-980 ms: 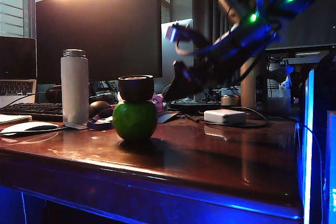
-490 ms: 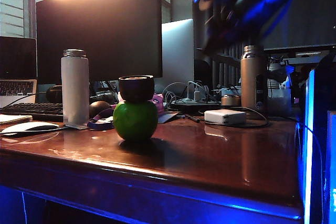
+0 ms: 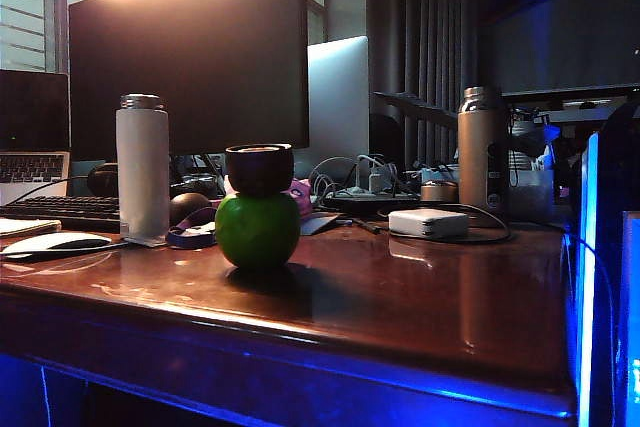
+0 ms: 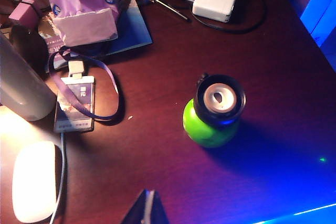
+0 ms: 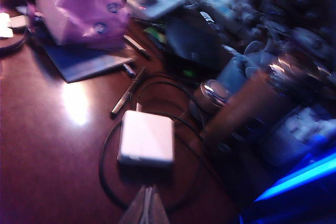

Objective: Stack the black thermos bottle cap from the table onto the green apple.

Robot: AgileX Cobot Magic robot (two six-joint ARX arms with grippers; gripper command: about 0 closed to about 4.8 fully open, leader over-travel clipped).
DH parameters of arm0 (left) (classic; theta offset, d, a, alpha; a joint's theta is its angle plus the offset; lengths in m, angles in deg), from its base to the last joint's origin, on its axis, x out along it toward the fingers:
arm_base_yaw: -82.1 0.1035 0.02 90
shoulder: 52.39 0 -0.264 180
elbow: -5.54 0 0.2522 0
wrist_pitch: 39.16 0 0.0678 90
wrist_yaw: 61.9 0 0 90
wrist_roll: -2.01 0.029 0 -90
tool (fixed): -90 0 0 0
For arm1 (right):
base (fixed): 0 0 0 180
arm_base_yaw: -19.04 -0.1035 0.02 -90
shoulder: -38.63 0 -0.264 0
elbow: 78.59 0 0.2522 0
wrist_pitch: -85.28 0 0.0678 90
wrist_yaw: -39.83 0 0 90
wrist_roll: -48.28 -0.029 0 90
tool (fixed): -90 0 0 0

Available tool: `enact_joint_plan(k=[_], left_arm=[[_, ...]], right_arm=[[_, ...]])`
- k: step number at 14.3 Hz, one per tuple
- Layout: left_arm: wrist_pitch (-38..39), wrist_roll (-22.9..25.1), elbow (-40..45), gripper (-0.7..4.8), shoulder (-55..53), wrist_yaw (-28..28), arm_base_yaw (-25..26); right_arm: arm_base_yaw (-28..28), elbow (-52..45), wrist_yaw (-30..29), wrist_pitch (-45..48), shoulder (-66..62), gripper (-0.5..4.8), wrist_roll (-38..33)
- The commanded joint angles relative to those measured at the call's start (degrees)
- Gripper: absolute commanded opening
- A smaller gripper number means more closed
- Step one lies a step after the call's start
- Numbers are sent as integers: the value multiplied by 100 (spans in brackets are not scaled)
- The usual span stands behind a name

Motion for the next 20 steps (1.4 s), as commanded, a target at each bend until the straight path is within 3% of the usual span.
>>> enact_joint_plan(k=[1,5,11,20], left_arm=[[-68,20,-22,-6,15,-28,-2],[-68,20,-22,-6,15,-28,-4],[-68,20,-22,-6,15,-28,-2],[-68,20,-22,-6,15,-28,-2]], right_arm=[[216,-756,-92,275,826,-4,-26],[581,-2245,-87,990,1985,-4,-684],[1165,-4450,-70,1141,4404,-4,-1198],[1364,-5877,192,581,6452,-5,-1812]])
